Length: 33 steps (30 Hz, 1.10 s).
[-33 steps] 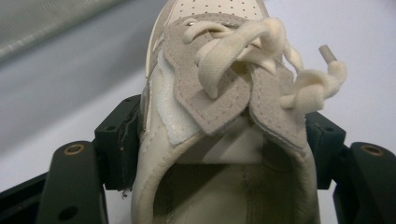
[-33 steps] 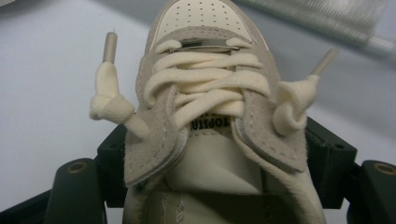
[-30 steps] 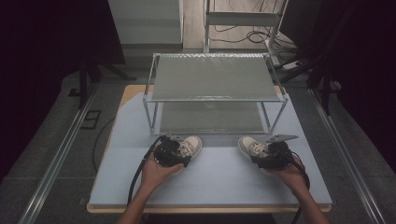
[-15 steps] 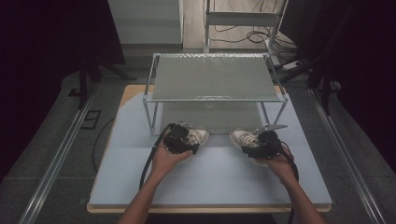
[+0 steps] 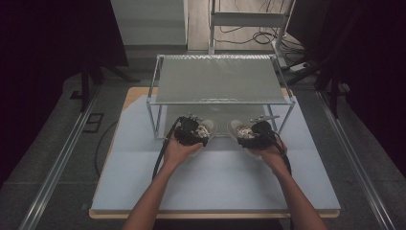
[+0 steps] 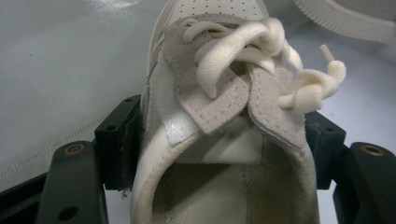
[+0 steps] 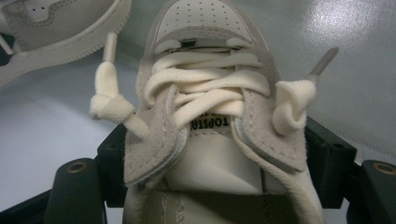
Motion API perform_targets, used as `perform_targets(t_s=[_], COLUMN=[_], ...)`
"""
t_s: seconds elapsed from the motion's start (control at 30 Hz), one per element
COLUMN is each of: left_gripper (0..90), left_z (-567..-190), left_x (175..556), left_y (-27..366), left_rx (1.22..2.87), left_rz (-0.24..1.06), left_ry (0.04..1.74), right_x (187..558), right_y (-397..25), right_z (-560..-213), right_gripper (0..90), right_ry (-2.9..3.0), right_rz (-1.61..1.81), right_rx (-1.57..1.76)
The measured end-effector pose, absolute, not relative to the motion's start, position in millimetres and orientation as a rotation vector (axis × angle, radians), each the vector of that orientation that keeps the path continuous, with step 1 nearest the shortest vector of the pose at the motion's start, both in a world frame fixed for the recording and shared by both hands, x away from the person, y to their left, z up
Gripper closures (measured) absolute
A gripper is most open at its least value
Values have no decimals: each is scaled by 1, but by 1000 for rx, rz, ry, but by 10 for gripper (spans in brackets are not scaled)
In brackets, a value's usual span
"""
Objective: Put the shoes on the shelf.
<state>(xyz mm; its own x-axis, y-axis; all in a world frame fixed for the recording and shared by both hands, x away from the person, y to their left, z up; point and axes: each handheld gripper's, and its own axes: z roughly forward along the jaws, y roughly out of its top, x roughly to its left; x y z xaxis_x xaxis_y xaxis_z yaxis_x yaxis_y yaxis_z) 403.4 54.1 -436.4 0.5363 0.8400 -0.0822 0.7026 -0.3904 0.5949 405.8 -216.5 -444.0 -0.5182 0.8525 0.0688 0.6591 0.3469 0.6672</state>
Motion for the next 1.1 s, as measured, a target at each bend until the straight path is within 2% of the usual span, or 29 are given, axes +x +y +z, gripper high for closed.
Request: perform_targets(t_s=[0.5, 0.63, 0.77, 0.8, 0.83, 0.87, 1.1], left_gripper=[288, 288, 288, 287, 287, 287, 287], left_z=[-449, -453, -454, -454, -455, -454, -452], left_x=[433, 439, 451, 455, 451, 458, 466], left_y=[49, 45, 46, 46, 39, 44, 40], left_rx=[2246, 2206, 2270, 2278, 2190, 2270, 2284], left_rz=[335, 307, 317, 355, 316, 358, 375], left_ry=[1250, 1324, 1247, 1239, 1363, 1256, 1231], right_x=[434, 441, 449, 451, 453, 456, 470], right_y=[-200, -194, -190, -189, -188, -187, -179], right_z=[-465, -462, -461, -461, -461, -462, -465], right_gripper=[267, 267, 266, 267, 266, 266, 265], right_ry=[2292, 2287, 2278, 2273, 2281, 2277, 2259], right_rz=[911, 921, 913, 910, 910, 915, 897], right_rx=[1411, 1395, 1399, 1394, 1401, 1406, 1414])
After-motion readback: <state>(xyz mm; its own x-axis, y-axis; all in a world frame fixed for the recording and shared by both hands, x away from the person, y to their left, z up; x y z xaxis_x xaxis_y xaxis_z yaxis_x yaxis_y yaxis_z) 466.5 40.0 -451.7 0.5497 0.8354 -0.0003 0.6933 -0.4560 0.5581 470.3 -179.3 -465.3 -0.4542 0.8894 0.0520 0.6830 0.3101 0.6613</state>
